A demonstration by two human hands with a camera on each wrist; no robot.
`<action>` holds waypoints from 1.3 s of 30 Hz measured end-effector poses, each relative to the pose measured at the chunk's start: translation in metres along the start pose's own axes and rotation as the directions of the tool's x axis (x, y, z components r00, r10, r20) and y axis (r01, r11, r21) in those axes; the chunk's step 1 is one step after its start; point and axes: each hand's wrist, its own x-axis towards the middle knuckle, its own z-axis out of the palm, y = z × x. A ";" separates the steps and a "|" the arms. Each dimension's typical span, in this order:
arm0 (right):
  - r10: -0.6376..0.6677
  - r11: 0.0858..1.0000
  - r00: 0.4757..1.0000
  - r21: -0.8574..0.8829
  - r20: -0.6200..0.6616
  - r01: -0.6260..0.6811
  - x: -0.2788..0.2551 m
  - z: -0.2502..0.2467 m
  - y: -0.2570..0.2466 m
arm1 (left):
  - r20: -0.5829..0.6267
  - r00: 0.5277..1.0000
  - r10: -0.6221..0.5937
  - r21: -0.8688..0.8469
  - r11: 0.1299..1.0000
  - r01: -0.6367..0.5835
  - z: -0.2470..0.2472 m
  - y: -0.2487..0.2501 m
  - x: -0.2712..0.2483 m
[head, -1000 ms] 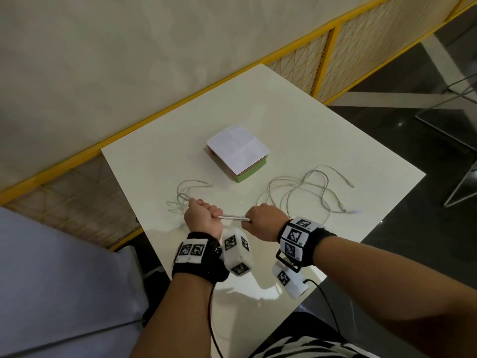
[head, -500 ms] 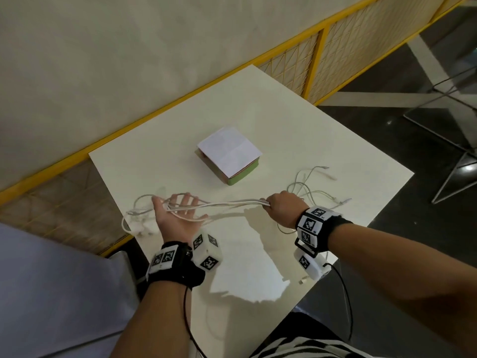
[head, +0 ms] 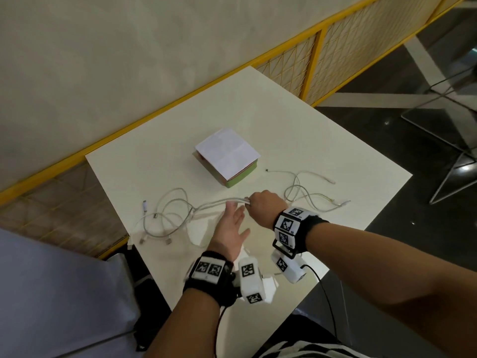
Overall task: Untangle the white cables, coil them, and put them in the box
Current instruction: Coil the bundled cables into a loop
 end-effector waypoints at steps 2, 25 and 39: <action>-0.035 0.998 0.999 -0.045 -0.001 0.035 -0.006 0.007 -0.004 | -0.089 0.991 0.098 -0.042 0.994 -0.102 0.009 0.009 0.007; 0.101 0.993 0.994 -0.057 0.044 -0.099 -0.019 0.006 0.149 | -0.549 0.792 0.266 -0.335 0.798 -0.500 -0.055 0.130 -0.011; 0.157 0.984 0.985 -0.095 0.070 -0.150 -0.001 -0.005 0.159 | -0.568 0.785 0.248 -0.348 0.792 -0.502 -0.039 0.107 -0.008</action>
